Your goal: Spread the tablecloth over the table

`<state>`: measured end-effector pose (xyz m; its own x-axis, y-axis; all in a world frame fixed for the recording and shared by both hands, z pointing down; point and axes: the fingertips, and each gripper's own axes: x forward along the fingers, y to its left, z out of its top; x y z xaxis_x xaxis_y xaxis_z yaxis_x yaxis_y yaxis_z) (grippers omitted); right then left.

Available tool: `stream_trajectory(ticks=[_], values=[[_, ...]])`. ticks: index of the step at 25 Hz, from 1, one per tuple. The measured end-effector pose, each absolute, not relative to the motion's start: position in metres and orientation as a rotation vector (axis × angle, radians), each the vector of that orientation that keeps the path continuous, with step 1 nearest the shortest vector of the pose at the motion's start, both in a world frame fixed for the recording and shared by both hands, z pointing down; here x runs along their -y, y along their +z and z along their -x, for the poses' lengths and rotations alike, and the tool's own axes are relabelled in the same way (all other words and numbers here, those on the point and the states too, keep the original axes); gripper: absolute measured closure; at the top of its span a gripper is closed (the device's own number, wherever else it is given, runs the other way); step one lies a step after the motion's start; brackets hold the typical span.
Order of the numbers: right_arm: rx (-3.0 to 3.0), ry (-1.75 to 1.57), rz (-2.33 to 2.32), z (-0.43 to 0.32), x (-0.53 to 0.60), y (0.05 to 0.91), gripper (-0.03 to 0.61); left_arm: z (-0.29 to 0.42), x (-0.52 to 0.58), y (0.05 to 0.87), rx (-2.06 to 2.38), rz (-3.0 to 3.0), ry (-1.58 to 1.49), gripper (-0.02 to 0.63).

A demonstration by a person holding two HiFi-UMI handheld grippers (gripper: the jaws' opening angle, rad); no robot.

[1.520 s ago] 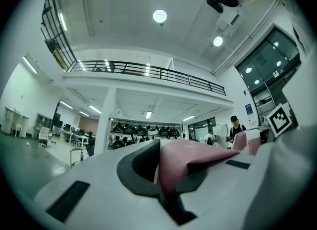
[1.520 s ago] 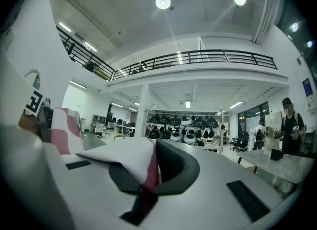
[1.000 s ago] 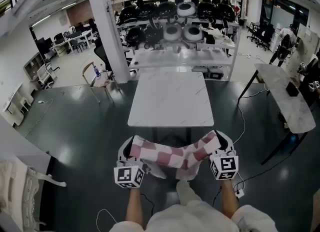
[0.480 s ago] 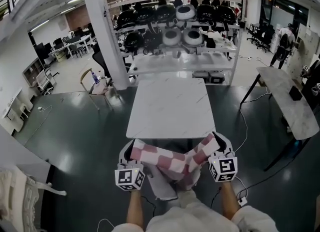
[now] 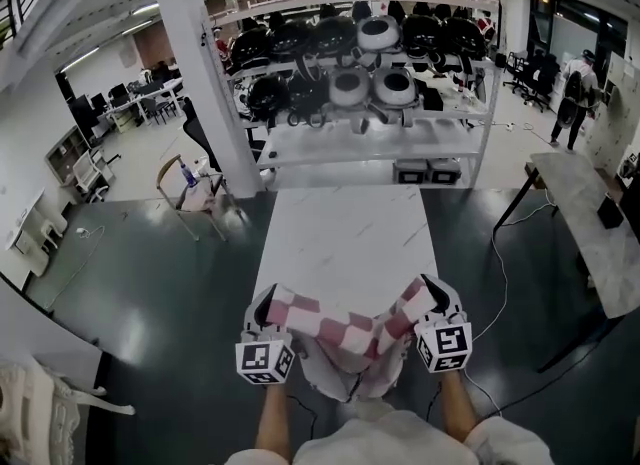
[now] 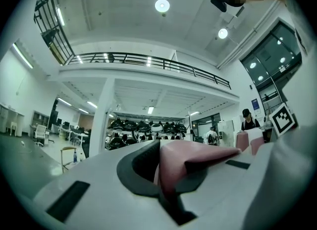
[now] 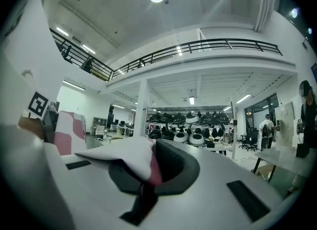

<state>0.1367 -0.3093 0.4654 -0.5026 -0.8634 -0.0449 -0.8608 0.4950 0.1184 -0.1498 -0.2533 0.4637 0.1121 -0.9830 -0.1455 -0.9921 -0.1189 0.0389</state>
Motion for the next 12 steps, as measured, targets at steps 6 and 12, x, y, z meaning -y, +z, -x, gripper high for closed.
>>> stream_trajectory(ticks=[6, 12], values=[[2.698, -0.161, -1.524, -0.120, 0.396, 0.470, 0.565, 0.159, 0.345, 0.466, -2.052, 2.314, 0.198, 0.586], [2.679, -0.119, -1.480, -0.103, 0.459, 0.486, 0.565, 0.172, 0.408, 0.480, -2.078, 2.338, 0.172, 0.586]])
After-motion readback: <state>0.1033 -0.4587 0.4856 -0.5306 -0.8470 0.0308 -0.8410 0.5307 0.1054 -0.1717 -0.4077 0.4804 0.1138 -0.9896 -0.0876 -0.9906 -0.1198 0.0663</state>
